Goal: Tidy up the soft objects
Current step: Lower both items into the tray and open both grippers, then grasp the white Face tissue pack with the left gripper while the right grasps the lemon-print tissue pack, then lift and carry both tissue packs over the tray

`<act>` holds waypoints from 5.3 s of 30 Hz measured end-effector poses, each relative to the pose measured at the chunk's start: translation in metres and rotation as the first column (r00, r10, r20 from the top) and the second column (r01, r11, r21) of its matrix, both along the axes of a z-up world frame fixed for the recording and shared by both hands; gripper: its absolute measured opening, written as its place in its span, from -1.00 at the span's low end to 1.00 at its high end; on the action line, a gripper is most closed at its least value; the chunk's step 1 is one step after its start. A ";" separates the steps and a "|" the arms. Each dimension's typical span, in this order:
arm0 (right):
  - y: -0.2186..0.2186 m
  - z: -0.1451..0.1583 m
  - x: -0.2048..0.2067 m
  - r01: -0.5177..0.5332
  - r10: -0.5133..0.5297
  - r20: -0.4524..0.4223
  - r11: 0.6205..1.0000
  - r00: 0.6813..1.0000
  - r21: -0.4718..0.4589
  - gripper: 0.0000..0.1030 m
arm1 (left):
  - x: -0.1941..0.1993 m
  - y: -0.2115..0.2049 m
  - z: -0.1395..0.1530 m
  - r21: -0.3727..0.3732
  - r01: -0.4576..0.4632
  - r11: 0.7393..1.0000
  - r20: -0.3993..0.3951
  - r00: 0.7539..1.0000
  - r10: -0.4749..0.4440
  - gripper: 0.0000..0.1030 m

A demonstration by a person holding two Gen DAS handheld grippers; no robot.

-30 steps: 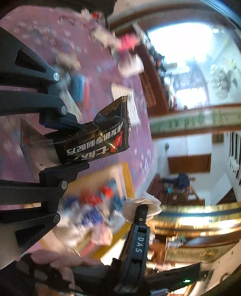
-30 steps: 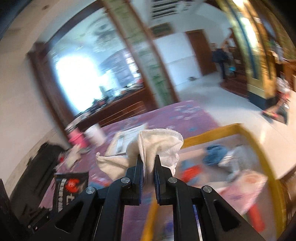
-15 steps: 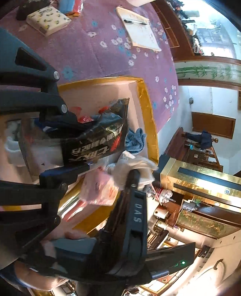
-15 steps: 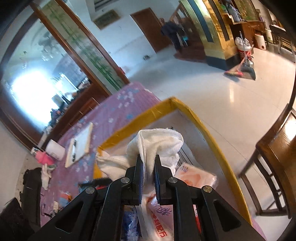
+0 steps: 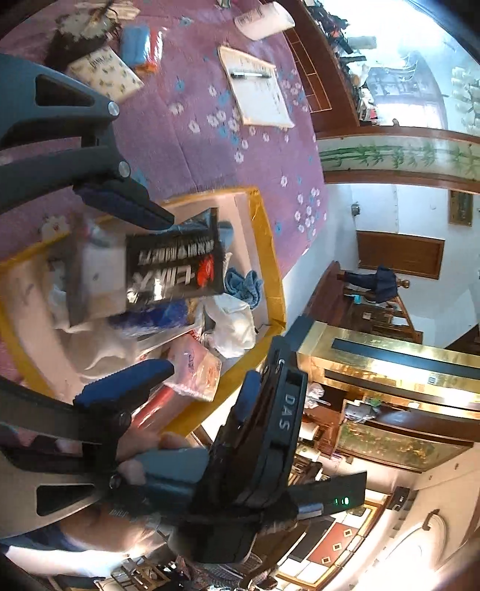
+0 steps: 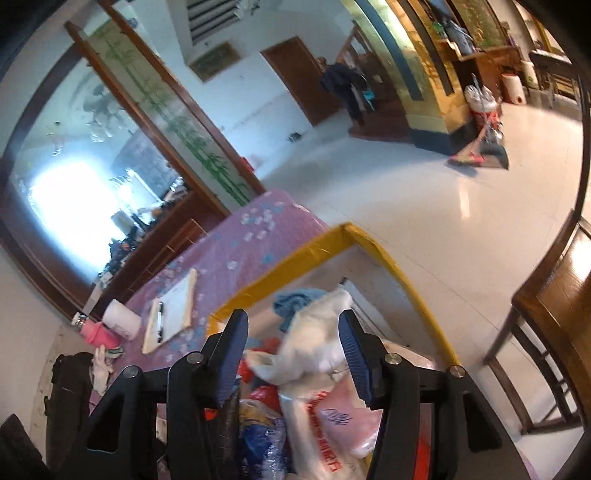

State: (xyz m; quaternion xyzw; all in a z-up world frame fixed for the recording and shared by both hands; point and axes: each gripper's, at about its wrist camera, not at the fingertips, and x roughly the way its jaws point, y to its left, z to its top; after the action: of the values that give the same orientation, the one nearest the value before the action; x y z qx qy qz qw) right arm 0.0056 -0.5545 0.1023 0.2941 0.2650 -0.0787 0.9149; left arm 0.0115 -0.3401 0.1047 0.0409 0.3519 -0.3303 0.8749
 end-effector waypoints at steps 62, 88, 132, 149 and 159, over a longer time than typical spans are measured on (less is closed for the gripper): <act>0.287 -0.048 0.133 -0.658 0.588 -0.379 0.748 0.715 -0.083 -0.10 | 0.097 0.333 -0.089 0.142 -0.584 0.799 -0.216 0.769 0.601 -0.17; 0.325 -0.078 -0.004 -0.931 0.788 -0.512 0.208 0.342 -0.301 0.51 | 0.100 0.327 -0.092 0.174 -0.577 0.798 -0.177 0.779 0.601 -0.15; 0.241 -0.038 0.004 -0.602 0.621 -0.054 0.730 0.782 -0.324 0.14 | 0.028 0.250 -0.026 0.098 -0.510 0.855 0.294 0.835 0.465 -0.18; 0.237 -0.040 0.001 -0.588 0.607 -0.043 0.746 0.793 -0.314 0.14 | 0.019 0.239 -0.025 0.134 -0.538 0.832 0.389 0.801 0.455 -0.18; 0.235 -0.036 -0.003 -0.581 0.606 -0.024 0.750 0.795 -0.317 0.14 | 0.014 0.235 -0.025 0.148 -0.557 0.817 0.435 0.779 0.452 -0.18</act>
State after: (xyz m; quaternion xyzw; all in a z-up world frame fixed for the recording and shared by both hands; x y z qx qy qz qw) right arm 0.0027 -0.3199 0.0663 0.0511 0.2920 0.1873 0.9365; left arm 0.0254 -0.1052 0.0792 0.1256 0.2148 -0.0164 0.9684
